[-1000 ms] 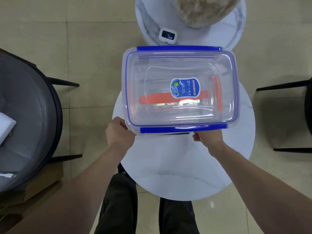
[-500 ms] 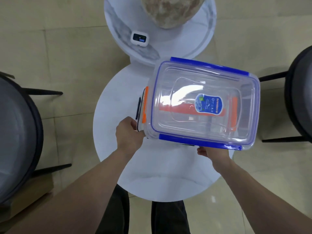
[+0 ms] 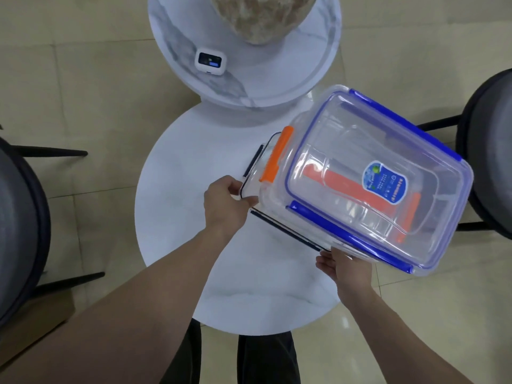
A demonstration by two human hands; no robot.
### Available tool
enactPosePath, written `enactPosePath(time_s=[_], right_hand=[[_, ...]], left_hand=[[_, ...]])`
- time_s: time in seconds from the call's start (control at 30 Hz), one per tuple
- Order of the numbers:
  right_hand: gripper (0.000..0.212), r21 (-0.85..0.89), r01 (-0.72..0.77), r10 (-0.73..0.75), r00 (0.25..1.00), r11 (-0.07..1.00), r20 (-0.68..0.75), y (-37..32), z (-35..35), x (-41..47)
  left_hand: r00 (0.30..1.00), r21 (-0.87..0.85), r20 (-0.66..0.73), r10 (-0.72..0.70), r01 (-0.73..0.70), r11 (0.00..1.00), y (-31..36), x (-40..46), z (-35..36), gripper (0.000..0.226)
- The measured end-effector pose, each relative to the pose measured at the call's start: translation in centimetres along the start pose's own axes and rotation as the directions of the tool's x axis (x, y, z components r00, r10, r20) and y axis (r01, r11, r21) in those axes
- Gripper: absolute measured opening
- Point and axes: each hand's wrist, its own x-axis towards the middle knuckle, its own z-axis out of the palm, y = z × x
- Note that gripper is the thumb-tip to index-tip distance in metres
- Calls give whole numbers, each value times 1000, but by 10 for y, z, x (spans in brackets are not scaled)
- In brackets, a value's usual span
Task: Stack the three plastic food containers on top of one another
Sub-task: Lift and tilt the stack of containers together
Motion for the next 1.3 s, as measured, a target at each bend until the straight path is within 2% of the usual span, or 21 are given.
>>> enactPosePath(time_s=[0.2, 0.53, 1.0, 1.13, 1.3], right_hand=[[27, 99, 0, 8, 996, 995, -84, 9, 5, -3], [29, 113, 3, 5, 998, 994, -69, 5, 1, -5], [25, 107, -40, 48, 996, 993, -73, -32, 2, 22], [26, 88, -52, 57, 997, 995, -49, -46, 3, 36], [25, 86, -58, 61, 998, 995, -27, -60, 5, 49]], left_hand=[[995, -169, 13, -96, 96, 981, 10, 11, 12, 32], [973, -255, 44, -227, 231, 939, 22, 19, 30, 31], [957, -273, 116, -265, 287, 918, 61, 44, 54, 44], [963, -263, 123, -240, 265, 928, 77, 56, 62, 37], [961, -275, 142, -239, 270, 923, 91, 70, 67, 48]])
